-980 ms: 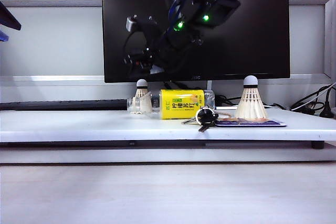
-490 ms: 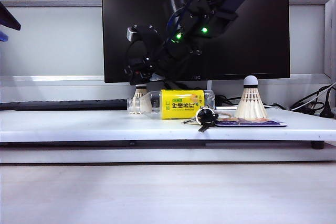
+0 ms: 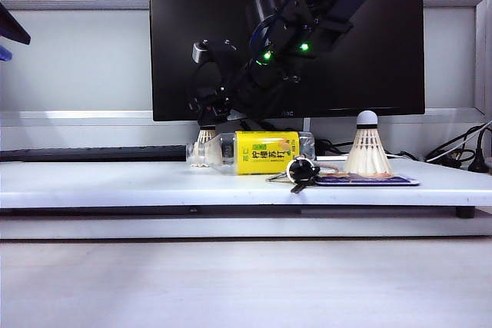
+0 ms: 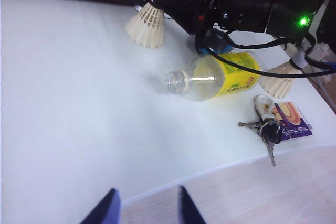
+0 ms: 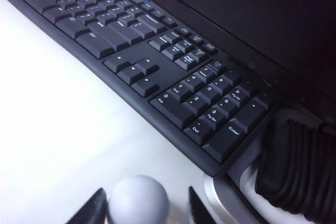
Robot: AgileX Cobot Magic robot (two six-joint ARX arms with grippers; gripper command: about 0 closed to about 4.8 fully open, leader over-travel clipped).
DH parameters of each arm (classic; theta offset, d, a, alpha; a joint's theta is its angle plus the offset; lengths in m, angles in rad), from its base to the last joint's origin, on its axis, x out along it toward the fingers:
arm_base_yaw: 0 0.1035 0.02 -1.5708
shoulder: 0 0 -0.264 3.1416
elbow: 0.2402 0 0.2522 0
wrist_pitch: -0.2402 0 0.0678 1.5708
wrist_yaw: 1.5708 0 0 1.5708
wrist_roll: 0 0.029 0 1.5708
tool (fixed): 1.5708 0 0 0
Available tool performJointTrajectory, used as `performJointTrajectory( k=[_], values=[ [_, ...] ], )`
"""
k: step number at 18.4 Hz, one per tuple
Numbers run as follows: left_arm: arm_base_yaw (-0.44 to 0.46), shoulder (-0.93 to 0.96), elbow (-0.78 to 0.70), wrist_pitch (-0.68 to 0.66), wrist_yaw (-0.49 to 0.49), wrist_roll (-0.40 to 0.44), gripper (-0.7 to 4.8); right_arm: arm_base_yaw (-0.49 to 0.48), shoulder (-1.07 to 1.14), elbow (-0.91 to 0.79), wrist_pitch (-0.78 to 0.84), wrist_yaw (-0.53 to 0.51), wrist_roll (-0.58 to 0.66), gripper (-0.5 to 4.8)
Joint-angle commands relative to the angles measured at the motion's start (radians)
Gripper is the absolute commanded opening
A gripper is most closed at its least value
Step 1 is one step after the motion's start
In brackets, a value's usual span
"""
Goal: Stack the badminton balls on the table vertically.
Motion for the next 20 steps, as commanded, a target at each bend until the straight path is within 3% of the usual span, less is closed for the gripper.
performJointTrajectory(
  k=[1,17,19,20],
  values=[
    [0.002,-0.002,0.004,0.011,0.000,0.004,1.53,0.002,-0.002,0.004,0.022,-0.002,0.001,1.98],
    [0.002,-0.002,0.004,-0.003,0.001,0.004,1.53,0.002,0.000,0.003,0.044,-0.040,0.027,1.97],
    [0.002,-0.002,0.004,-0.003,0.001,0.004,1.53,0.002,0.000,0.003,0.042,-0.040,0.028,1.39],
    [0.002,-0.002,0.004,-0.003,0.001,0.004,1.53,0.002,0.000,0.003,0.043,-0.040,0.028,1.39]
  ],
)
